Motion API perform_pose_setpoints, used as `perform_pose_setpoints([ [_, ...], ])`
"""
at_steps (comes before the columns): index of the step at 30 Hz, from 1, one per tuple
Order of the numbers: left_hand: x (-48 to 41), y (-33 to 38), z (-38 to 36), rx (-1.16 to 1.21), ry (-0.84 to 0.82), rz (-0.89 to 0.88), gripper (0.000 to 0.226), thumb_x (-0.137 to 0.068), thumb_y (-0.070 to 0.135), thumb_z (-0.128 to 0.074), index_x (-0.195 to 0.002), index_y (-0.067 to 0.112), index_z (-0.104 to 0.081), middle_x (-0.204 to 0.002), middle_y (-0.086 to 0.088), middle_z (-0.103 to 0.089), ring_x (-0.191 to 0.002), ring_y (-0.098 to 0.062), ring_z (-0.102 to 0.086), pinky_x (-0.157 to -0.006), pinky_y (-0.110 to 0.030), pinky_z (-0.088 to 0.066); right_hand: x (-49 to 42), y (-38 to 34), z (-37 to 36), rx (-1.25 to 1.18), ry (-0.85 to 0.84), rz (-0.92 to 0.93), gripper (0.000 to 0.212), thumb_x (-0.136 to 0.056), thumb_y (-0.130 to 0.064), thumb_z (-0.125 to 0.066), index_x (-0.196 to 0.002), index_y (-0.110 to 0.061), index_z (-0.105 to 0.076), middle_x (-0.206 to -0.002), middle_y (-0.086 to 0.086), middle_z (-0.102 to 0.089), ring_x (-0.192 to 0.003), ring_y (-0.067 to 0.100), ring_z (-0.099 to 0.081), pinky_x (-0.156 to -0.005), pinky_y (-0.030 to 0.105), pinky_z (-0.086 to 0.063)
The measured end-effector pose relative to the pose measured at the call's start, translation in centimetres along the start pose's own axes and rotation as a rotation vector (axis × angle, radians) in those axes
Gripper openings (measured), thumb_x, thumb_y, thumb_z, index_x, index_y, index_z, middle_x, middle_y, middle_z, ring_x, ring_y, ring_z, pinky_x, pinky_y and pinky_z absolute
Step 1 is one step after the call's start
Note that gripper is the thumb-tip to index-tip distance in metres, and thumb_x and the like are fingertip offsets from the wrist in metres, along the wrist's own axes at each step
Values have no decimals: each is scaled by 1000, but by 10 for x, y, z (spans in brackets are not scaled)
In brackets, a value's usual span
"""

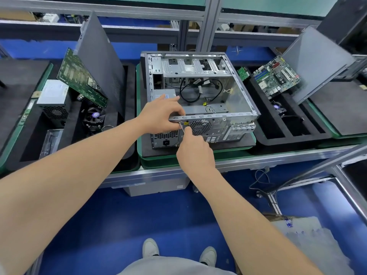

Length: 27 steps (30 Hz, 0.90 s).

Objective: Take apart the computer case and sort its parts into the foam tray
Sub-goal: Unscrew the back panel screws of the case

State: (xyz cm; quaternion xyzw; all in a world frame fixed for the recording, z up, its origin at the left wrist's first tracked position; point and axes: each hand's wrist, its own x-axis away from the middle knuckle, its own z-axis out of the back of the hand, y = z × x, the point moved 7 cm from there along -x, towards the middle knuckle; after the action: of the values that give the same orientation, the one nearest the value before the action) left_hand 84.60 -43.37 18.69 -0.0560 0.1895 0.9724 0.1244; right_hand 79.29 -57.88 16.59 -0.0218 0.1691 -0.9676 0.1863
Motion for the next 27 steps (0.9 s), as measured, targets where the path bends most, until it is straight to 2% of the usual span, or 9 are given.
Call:
perform_pose_setpoints([
  [2,0,0,0,-1,1,-2,23,-86,46,-70,-106,35,-66,-120,20,-66,-150,-10,-31,-125,-50,-19,0,3,5,-52,-8,-26,21,-107,-21,-46,-127,-15,-48,-84,3,-47,-77,32,-54,-65,40,-40],
  [4,0,0,-1,-4,-4,4,24,-86,45,-71,-107,35,-66,-121,19,-66,-150,-10,-30,-125,-50,-19,-2,9,10,-198,-51,-76,21,-109,-27,-42,-111,-10,-55,-91,6,-60,-81,32,-61,-69,41,-49],
  [6,0,0,-1,-11,-8,7,26,-86,44,-72,-109,33,-66,-124,18,-66,-150,-10,-30,-125,-50,-18,-4,17,7,-474,-153,-203,32,-107,-25,-39,-98,-5,-63,-89,12,-70,-67,27,-67,-60,35,-55],
  [8,-1,0,0,-7,-10,14,28,-86,41,-73,-111,31,-67,-125,17,-66,-150,-10,-29,-126,-49,-17,0,21,-3,-891,-322,-412,37,-106,-20,-38,-99,-2,-70,-79,12,-72,-43,18,-54,-44,27,-45],
  [14,1,0,2,3,11,25,27,-86,39,-73,-111,31,-67,-124,16,-66,-150,-8,-29,-126,-47,-18,12,15,-12,-1652,-684,-606,27,-112,-21,-44,-105,-4,-64,-76,8,-66,-41,7,-41,-34,18,-34],
  [18,0,0,2,5,17,27,27,-86,39,-74,-111,32,-67,-126,17,-65,-150,-7,-28,-126,-46,-18,18,6,-21,-2018,-779,-730,28,-112,-24,-45,-100,-5,-62,-70,3,-58,-31,4,-35,-26,16,-27],
  [22,0,-1,2,-3,26,18,26,-86,38,-73,-110,32,-67,-125,18,-66,-150,-7,-29,-126,-45,-18,15,7,-28,-1891,-688,-702,27,-112,-24,-45,-104,-7,-64,-66,1,-53,-33,5,-31,-27,19,-23],
  [24,1,-1,1,-7,24,16,26,-86,40,-73,-110,33,-67,-125,18,-66,-150,-7,-29,-126,-45,-18,13,16,-28,-1600,-569,-625,28,-112,-25,-45,-106,-7,-65,-66,3,-54,-35,9,-32,-31,20,-23],
  [27,1,-1,1,-20,21,18,26,-86,43,-72,-110,34,-66,-127,18,-65,-150,-6,-28,-126,-46,-20,4,26,-10,-984,-272,-360,29,-110,-27,-44,-99,-15,-68,-67,5,-62,-39,17,-42,-39,24,-32],
])
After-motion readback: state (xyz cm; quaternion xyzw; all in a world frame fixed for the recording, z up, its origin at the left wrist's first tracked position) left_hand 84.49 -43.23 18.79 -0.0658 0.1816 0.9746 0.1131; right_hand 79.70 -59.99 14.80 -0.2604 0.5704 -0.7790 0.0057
